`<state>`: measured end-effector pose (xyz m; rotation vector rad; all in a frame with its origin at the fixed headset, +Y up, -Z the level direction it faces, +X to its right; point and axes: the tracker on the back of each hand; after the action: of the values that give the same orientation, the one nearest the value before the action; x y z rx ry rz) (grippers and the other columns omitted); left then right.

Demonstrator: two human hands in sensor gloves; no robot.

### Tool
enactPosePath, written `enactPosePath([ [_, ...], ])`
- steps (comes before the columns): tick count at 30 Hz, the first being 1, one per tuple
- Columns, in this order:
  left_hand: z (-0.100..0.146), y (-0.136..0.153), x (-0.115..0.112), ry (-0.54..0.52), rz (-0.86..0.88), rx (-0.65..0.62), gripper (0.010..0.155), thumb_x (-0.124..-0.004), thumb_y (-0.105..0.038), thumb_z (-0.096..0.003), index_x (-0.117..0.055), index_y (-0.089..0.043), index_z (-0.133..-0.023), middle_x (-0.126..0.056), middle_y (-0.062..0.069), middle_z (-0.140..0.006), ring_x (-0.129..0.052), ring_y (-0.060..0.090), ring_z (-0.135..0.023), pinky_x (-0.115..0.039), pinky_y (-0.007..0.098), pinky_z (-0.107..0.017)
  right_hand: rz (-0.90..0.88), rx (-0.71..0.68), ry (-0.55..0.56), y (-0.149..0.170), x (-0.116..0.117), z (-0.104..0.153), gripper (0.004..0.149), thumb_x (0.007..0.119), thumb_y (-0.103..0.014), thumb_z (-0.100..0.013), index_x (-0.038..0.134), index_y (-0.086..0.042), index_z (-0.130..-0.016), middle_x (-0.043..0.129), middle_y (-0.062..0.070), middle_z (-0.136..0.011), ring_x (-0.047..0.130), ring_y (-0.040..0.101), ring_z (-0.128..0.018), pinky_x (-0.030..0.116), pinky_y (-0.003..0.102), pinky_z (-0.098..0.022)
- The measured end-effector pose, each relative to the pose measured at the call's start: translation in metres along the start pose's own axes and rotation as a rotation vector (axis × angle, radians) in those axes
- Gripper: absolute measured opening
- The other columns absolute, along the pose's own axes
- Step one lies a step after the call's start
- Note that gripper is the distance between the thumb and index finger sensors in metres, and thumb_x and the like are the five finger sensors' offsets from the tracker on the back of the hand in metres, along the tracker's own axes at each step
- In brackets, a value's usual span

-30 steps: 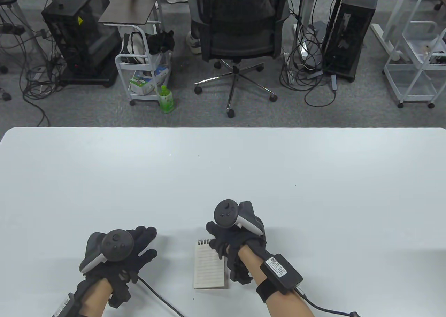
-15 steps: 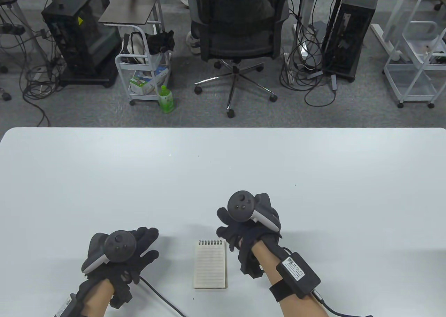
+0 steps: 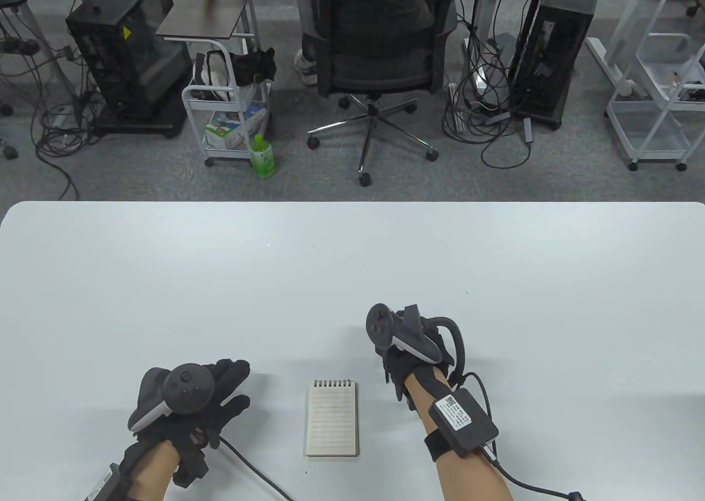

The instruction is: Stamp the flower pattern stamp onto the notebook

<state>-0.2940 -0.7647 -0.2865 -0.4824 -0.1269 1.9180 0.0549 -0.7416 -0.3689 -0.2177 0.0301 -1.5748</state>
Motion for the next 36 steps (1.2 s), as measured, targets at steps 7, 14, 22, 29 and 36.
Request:
enactPosePath([
  [7, 0.000, 0.000, 0.000, 0.003, -0.003, -0.001, 0.070, -0.069, -0.052, -0.0436, -0.058, -0.017, -0.103, -0.058, 0.022, -0.107, -0.061, 0.053, -0.095, -0.045, 0.073, -0.062, 0.025, 0.003, 0.056, -0.003, 0.005, -0.002, 0.049, 0.084, -0.030, -0.040, 0.083, -0.019, -0.088, 0.086, 0.016, -0.076, 0.098, 0.033, -0.047, 0.080, 0.045, -0.032],
  [14, -0.001, -0.001, -0.001, 0.006, -0.008, -0.001, 0.070, -0.069, -0.052, -0.0436, -0.058, -0.017, -0.103, -0.059, 0.022, -0.107, -0.062, 0.053, -0.094, -0.046, 0.073, -0.062, 0.078, -0.016, 0.086, -0.002, 0.004, 0.003, 0.048, 0.086, -0.028, -0.038, 0.085, -0.017, -0.085, 0.090, 0.017, -0.071, 0.102, 0.030, -0.042, 0.083, 0.044, -0.030],
  [22, 0.000, 0.000, -0.001, 0.005, 0.002, 0.004, 0.070, -0.069, -0.052, -0.0436, -0.058, -0.017, -0.103, -0.059, 0.022, -0.107, -0.062, 0.053, -0.094, -0.045, 0.073, -0.062, -0.328, -0.072, 0.312, 0.011, -0.027, 0.031, 0.048, 0.087, -0.028, -0.038, 0.085, -0.017, -0.084, 0.091, 0.017, -0.070, 0.103, 0.029, -0.042, 0.085, 0.044, -0.029],
  [29, 0.000, -0.001, -0.001, -0.003, 0.013, 0.004, 0.070, -0.069, -0.053, -0.0434, -0.058, -0.017, -0.103, -0.059, 0.022, -0.107, -0.062, 0.052, -0.094, -0.046, 0.073, -0.062, -0.915, -0.122, 0.368, 0.017, -0.030, 0.064, 0.048, 0.089, -0.027, -0.037, 0.086, -0.016, -0.084, 0.092, 0.017, -0.070, 0.103, 0.029, -0.041, 0.085, 0.043, -0.028],
  [36, 0.001, -0.001, -0.002, -0.022, 0.028, 0.006, 0.070, -0.069, -0.053, -0.0433, -0.058, -0.017, -0.103, -0.060, 0.022, -0.106, -0.064, 0.052, -0.093, -0.047, 0.073, -0.062, -1.184, -0.118, 0.319, 0.021, 0.000, 0.072, 0.048, 0.089, -0.027, -0.037, 0.086, -0.016, -0.084, 0.091, 0.017, -0.070, 0.103, 0.029, -0.041, 0.085, 0.043, -0.028],
])
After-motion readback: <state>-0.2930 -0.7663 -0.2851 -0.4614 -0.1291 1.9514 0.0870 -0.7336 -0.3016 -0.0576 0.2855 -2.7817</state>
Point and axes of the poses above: the tracker on the back of each hand, its own y axis roughly to the little-finger side, its own z axis roughly from the fingertips to the wrist, x = y × z
